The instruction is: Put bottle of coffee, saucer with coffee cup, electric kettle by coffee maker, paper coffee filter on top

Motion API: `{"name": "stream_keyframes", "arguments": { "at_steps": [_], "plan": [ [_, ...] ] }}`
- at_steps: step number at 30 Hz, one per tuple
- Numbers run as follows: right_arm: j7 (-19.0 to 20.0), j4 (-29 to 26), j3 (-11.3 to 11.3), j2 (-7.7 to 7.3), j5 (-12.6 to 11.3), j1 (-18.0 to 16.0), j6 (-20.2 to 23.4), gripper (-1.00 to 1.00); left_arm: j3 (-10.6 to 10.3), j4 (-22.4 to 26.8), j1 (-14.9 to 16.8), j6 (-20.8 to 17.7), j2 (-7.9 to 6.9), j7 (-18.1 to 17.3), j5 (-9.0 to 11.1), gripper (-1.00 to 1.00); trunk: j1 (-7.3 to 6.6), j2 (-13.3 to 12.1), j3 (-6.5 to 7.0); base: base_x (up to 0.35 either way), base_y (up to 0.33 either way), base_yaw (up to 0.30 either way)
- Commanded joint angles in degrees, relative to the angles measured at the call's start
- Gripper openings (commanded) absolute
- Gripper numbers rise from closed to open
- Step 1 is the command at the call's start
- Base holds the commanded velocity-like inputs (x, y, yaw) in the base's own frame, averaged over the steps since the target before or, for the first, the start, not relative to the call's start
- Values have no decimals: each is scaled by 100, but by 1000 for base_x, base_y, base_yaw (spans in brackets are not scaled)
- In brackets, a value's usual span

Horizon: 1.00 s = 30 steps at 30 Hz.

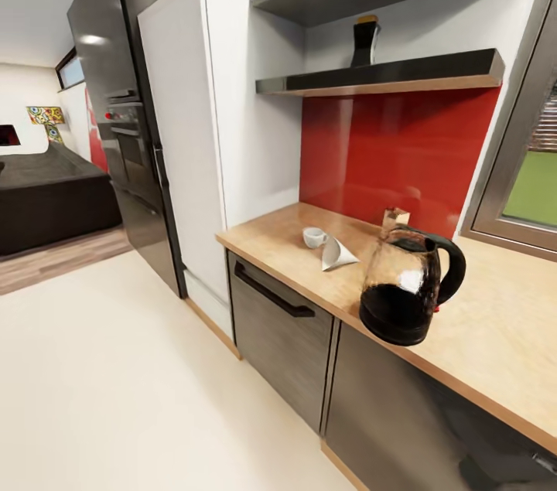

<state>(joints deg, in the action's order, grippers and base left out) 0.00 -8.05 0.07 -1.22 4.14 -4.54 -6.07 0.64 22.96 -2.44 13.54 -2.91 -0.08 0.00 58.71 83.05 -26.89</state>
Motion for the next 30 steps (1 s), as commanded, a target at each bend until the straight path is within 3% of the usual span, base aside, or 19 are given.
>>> {"name": "stream_keyframes", "arguments": {
  "at_steps": [1, 8, 30],
  "plan": [
    [0, 5, -2, -1, 43, -3, -17, 100, 4, 7, -2, 8, 1, -1, 0, 100, 2, 3, -5, 126, 175, -15],
    [0, 5, -3, -1, 43, -3, -17, 100, 6, 7, -2, 8, 1, -1, 0, 100, 2, 3, -5, 34, 47, -145],
    [0, 2, -5, -1, 43, -3, -17, 100, 6, 7, -2, 8, 1, -1, 0, 100, 2, 3, -5, 1, 2, -251]
  ]
}}
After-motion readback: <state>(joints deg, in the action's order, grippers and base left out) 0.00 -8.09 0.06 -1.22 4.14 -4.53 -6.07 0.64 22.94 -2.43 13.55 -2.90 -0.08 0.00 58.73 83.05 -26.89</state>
